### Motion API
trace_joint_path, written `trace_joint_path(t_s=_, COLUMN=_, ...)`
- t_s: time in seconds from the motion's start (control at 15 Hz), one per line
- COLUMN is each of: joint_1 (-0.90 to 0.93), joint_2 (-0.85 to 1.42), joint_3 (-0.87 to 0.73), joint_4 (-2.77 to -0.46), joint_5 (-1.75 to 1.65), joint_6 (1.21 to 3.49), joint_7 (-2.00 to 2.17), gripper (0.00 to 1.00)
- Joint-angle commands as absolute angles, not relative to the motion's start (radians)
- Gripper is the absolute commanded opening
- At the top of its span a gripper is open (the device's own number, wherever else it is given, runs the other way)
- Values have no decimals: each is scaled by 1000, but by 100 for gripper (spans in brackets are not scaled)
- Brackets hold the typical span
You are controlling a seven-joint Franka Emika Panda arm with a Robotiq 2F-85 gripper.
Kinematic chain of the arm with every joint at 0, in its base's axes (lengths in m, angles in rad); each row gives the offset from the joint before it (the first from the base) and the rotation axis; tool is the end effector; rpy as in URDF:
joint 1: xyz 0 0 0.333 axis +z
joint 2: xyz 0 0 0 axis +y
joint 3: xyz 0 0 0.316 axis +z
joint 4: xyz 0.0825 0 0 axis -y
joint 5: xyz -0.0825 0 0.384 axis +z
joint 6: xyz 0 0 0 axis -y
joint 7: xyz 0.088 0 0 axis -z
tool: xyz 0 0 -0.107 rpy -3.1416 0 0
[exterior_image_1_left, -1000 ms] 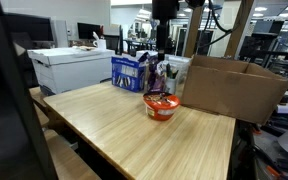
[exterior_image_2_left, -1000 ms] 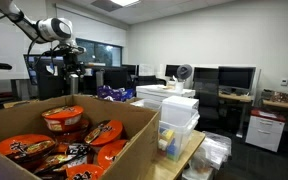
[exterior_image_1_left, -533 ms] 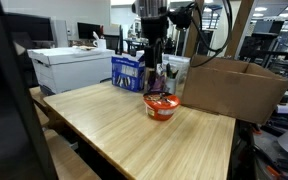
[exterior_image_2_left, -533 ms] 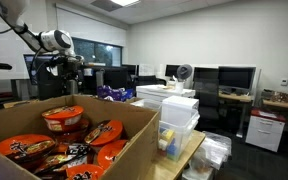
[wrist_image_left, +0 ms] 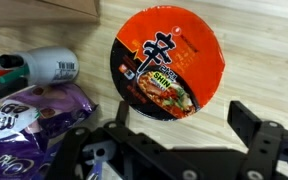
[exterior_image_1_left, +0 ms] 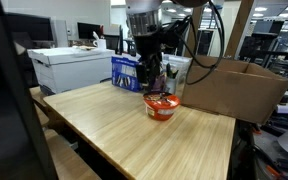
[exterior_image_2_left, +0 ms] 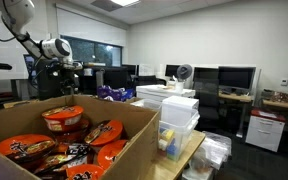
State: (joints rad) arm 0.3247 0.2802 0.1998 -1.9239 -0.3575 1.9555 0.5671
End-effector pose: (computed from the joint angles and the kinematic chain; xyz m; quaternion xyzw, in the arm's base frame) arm 0.5213 0.2697 0.3329 0.9826 0.0648 -0.0339 0.1705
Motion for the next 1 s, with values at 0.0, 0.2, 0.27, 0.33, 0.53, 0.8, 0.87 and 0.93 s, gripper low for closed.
trace_joint_path(t_s=0.0, joint_1=366, joint_2=333, joint_3=169, joint_4=-1891, joint_5=-414, joint_6=1919, joint_7=661, gripper=100)
trace_joint_path(t_s=0.2, joint_1=383, joint_2=365, joint_3=157, joint_4=-1880, joint_5=-430, joint_6=1905, joint_7=696, gripper=100)
trace_joint_path(t_s=0.27, joint_1=388, joint_2=374, joint_3=155, joint_4=-1877, joint_5=-432, joint_6=1902, joint_7=703, gripper=100)
trace_joint_path(t_s=0.33, joint_1=390, joint_2=383, joint_3=155, joint_4=-1872, joint_5=-426, joint_6=1896, joint_7=697, gripper=100)
trace_joint_path(t_s=0.53, joint_1=383, joint_2=375, joint_3=157, joint_4=-1886, joint_5=-401, joint_6=1920, joint_7=665, gripper=100)
trace_joint_path(t_s=0.8, joint_1=383, joint_2=382, joint_3=156, joint_4=-1881, joint_5=-400, joint_6=1920, joint_7=665, gripper=100)
trace_joint_path(t_s=0.87, joint_1=384, joint_2=382, joint_3=156, joint_4=-1881, joint_5=-400, joint_6=1920, joint_7=665, gripper=100)
trace_joint_path(t_s=0.93, joint_1=388, joint_2=383, joint_3=151, joint_4=-1881, joint_5=-412, joint_6=1908, joint_7=677, gripper=100)
